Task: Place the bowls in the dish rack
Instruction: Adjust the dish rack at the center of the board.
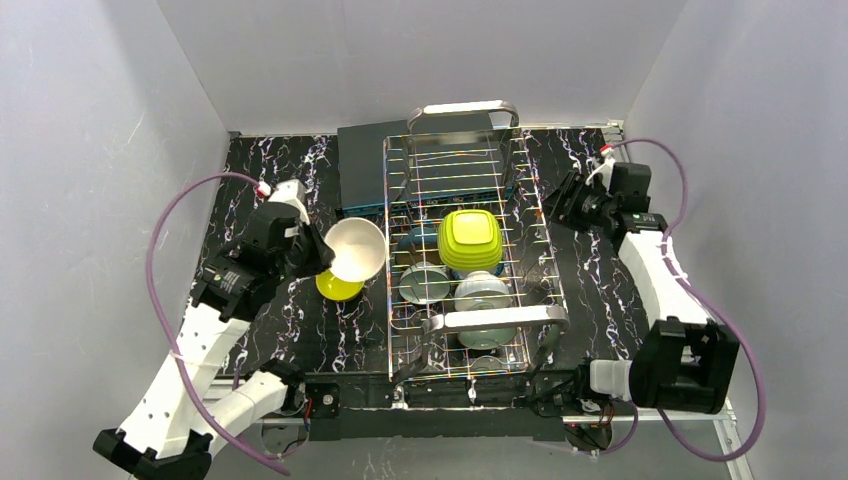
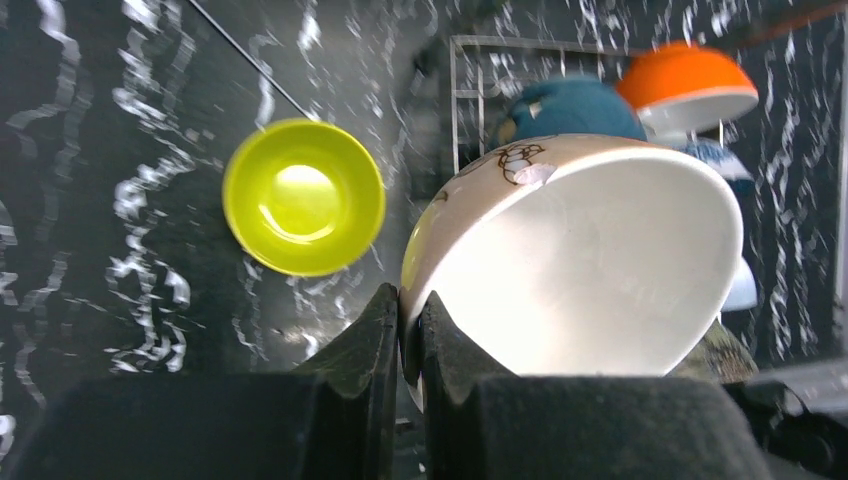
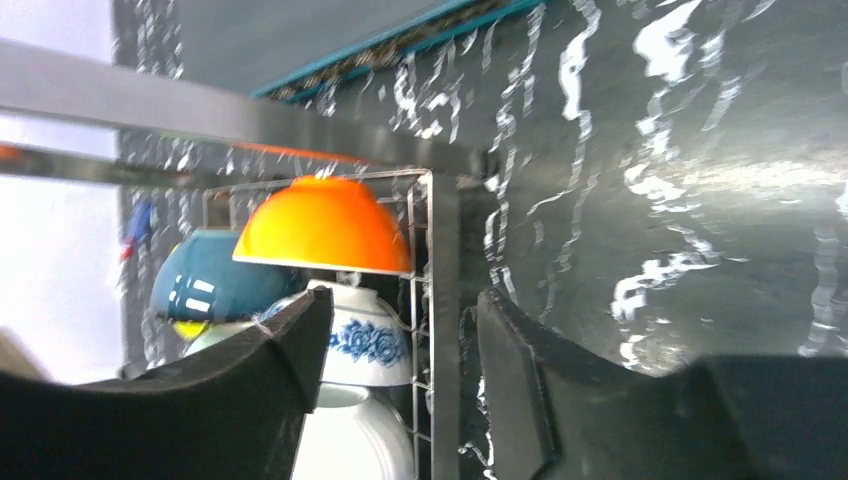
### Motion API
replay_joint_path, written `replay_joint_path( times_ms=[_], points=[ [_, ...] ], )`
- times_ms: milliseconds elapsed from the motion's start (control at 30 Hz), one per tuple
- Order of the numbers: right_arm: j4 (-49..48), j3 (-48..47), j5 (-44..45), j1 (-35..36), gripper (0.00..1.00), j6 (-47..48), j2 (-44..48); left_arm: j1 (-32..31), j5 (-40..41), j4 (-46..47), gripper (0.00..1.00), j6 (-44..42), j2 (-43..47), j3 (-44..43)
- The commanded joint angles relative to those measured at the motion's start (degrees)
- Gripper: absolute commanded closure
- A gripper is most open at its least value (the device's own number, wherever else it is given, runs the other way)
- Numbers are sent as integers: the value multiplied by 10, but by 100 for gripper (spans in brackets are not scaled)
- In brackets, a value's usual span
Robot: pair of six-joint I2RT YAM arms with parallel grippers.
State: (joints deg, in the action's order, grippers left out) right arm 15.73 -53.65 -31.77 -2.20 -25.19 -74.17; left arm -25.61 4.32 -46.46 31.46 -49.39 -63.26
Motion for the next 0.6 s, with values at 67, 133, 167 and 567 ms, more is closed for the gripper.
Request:
replay_joint_path(
  times_ms=[67, 133, 167, 567],
  points=[
    [111, -94, 250, -2, 23, 31, 87, 4, 202, -25, 100, -42, -9, -127],
    [114, -126, 266, -2, 19, 32, 106, 4, 245, -29, 100, -54, -20, -165],
    [117, -143, 268, -2, 19, 32, 113, 4, 266, -29, 100, -60, -26, -184],
    [-25, -320, 12, -1, 1, -39, 134, 4, 69, 181, 100, -144, -50, -295]
  ],
)
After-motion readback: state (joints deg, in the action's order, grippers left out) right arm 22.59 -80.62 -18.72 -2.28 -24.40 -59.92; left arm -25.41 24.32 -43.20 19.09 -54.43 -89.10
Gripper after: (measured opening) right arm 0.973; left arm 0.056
